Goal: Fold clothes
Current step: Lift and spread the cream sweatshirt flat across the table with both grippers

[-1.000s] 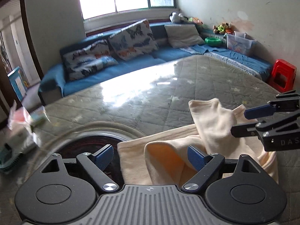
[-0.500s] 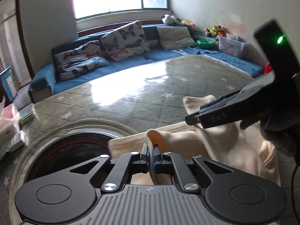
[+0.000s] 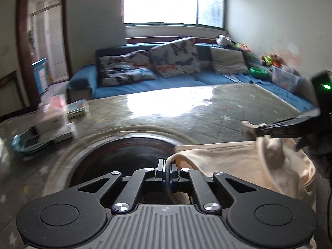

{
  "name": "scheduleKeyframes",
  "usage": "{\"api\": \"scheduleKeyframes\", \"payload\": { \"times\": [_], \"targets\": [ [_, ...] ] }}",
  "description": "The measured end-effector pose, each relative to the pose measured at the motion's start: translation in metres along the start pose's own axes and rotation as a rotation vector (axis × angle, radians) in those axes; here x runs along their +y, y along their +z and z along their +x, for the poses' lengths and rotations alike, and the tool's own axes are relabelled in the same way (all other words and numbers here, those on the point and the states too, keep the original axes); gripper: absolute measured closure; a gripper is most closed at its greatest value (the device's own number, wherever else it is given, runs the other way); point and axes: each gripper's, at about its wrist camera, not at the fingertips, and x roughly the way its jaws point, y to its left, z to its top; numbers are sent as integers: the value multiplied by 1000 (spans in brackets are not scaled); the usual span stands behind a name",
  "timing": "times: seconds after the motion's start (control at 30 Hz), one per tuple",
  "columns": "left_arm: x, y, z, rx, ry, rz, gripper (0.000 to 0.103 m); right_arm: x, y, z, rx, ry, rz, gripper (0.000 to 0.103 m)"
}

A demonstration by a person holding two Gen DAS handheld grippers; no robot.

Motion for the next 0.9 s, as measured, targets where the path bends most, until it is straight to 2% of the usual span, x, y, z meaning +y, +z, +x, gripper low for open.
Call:
{"api": "scheduleKeyframes", "payload": {
  "times": [0.2,0.37,0.5,0.67,0.8,0.9],
  "targets": [
    [35,-24,-32,4,93,-80,99,-29,-12,-53,-97,-52,30,100],
    [57,-49,-59,19,153,-139,99,-61,-36,-102,-160,-115,84,100],
    [66,-72,-77,45,189,-169,99,-94,-68,-144,-198,-199,145,100],
    [66,-93,-86,98,203,-150,99,-127,-113,-167,-150,-292,217,100],
    [60,-101,-98,123,210,-96,94,-145,-138,-164,-72,-317,261,100],
    [55,-102,-115,110,203,-63,92,-150,-148,-163,-42,-327,266,99]
  ]
}}
